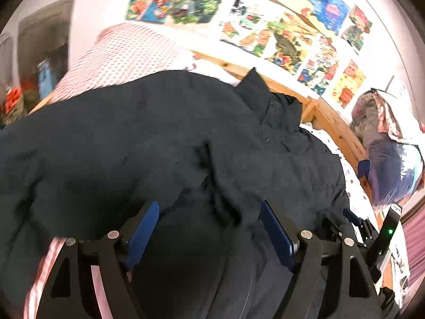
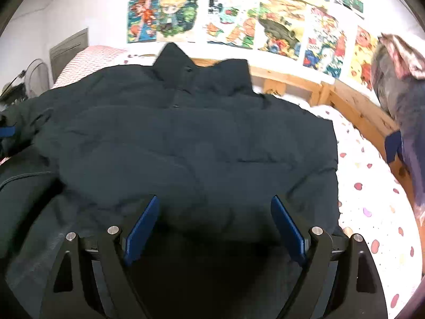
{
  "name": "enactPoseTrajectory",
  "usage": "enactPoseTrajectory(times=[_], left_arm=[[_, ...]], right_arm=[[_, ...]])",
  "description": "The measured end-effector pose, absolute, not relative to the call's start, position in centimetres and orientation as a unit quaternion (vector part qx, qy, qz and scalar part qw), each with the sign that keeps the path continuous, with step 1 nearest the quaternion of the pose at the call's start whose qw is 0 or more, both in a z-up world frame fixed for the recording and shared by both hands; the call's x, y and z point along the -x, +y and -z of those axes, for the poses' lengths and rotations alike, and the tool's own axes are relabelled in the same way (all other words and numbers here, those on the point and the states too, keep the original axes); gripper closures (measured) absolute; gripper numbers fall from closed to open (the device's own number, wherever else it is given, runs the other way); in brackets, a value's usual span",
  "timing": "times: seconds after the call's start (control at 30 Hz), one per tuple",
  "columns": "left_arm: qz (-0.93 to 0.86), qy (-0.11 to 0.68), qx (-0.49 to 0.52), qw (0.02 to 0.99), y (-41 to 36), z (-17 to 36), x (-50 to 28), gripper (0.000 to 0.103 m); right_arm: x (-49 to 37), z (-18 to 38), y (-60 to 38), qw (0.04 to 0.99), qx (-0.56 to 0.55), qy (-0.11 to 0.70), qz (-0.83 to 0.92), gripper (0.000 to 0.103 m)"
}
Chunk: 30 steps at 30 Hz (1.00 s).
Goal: Fold large clothes
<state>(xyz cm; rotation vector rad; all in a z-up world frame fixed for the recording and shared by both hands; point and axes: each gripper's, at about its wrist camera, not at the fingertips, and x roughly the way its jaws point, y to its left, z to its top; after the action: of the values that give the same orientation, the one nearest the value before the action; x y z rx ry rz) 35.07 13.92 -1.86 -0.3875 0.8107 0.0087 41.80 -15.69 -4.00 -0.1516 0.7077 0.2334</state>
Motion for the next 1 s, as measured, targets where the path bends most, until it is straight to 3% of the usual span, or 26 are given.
enactPoseTrajectory(times=[0.3, 0.6, 0.77, 0.9, 1.0], left_arm=[[-0.066, 0.376, 0.286, 0.879, 19.4, 3.3, -23.9, 0.015], [-0.206, 0.305, 0.426, 0.826, 25.9, 5.8, -17.1, 0.012], [-0.224, 0.279, 0.465, 0.810, 28.1, 6.8, -17.4, 0.012], [-0.247, 0.256, 0.461, 0.813, 29.9, 7.4, -18.0, 0.012], [-0.256, 0.231, 0.472, 0.811, 31.6, 7.8, -17.9, 0.014]], right_arm=[[-41.0, 0.7, -8.0, 0.915, 0.121, 0.335, -0.189, 0.021], [-44.3, -1.3, -1.0, 0.909, 0.096, 0.336, -0.227, 0.021], [-47.3, 1.2, 2.8, 0.900, 0.111, 0.361, -0.218, 0.021], [-48.2, 5.6, 4.5, 0.892, 0.135, 0.381, -0.201, 0.006], [-47.9, 7.5, 3.5, 0.897, 0.095, 0.377, -0.209, 0.004]])
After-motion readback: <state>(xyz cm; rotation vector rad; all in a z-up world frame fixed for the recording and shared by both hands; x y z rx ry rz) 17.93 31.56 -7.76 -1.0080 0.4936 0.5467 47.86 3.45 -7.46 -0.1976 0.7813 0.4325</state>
